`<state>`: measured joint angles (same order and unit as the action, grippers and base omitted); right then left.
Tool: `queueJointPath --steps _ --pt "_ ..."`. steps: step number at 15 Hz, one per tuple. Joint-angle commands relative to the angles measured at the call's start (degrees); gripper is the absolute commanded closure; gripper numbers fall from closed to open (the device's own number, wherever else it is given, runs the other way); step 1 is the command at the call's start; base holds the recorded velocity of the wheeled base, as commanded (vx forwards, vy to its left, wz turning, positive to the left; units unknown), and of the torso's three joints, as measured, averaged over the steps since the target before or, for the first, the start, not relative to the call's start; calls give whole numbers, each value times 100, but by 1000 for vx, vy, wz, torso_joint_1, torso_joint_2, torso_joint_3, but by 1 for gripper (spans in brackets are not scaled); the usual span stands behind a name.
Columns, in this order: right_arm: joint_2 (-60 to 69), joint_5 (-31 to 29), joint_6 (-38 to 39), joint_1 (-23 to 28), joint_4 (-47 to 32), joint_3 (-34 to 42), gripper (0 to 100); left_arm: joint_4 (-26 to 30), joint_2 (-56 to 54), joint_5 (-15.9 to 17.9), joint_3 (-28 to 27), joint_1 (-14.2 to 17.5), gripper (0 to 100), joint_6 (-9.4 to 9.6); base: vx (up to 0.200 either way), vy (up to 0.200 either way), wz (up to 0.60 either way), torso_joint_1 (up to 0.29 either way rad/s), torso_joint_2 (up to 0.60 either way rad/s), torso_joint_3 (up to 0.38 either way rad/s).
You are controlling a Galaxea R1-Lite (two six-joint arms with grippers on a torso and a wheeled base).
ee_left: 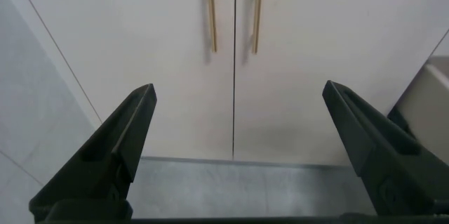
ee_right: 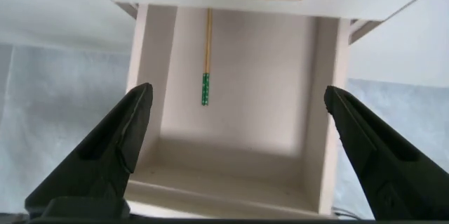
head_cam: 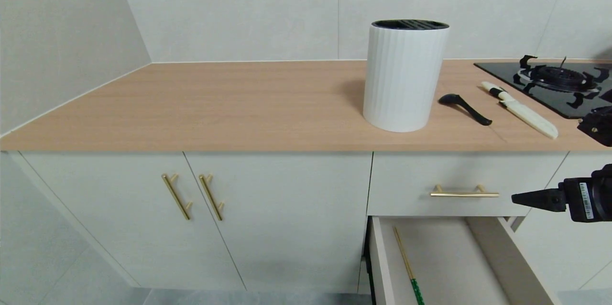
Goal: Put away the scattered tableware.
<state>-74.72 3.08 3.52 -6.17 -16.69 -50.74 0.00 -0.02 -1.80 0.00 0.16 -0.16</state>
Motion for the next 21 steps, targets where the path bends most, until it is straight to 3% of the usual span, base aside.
queueJointPath --steps 1,9,13,16,19,21 --pt "-25 8 -141 -7 -1 46 0 0 2 -4 0 2 0 -2 0 0 0 173 -466 -295" --pt "-34 8 -185 -7 359 257 0 0 2 -4 0 2 0 -2 0 0 0 198 -481 -287" --pt "-192 26 -563 98 553 240 0 0 2 -4 0 2 0 -2 0 0 0 104 -265 -151" --pt "-1335 263 -871 529 1555 -507 0 0 2 -4 0 2 0 -2 0 0 0 7 -17 -9" --pt "-2469 1019 -880 678 1994 -1377 0 0 2 -4 0 2 0 -2 0 0 0 0 0 0" --pt "-3119 1036 -968 696 2592 -1606 0 0 2 -4 0 2 0 -2 0 0 0 0 0 0"
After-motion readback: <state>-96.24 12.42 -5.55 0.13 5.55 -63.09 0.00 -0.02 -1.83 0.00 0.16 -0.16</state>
